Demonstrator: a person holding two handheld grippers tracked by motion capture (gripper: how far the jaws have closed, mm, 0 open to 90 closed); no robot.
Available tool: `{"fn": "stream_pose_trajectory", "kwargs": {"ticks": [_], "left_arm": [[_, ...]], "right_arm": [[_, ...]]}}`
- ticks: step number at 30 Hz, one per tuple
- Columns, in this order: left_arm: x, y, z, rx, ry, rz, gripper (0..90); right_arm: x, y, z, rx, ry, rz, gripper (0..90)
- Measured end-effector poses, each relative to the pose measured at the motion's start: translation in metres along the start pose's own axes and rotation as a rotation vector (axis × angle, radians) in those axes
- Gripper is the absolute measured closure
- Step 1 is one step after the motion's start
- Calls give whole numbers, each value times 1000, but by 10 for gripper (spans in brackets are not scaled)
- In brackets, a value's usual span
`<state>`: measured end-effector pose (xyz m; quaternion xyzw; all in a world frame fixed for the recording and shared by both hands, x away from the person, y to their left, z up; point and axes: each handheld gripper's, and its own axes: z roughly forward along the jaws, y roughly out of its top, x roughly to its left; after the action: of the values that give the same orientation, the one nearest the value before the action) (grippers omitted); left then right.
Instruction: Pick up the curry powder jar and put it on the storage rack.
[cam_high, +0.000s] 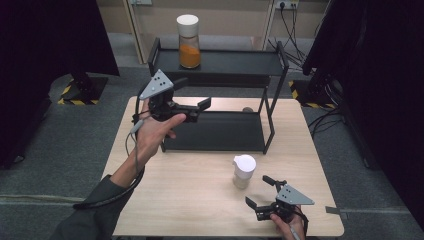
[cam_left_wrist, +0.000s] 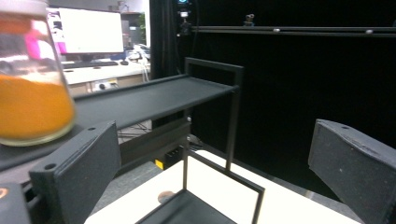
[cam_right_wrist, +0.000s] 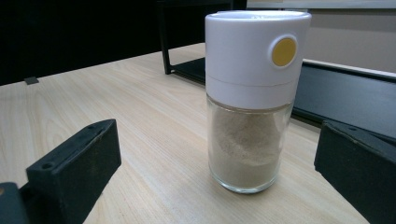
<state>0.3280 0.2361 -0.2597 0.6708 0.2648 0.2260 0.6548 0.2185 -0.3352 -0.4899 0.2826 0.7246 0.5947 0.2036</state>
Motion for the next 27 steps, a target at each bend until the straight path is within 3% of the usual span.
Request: {"fn": "stream_pose_trajectory", "kwargs": {"ticks": [12,27], "left_arm": [[-15,-27,-14,-28,-76,-24,18],[-32,-56,-28,-4,-150,-19,20]], "right_arm": [[0,0,0,1,0,-1,6],[0,0,0,3,0,-2,6]]}}
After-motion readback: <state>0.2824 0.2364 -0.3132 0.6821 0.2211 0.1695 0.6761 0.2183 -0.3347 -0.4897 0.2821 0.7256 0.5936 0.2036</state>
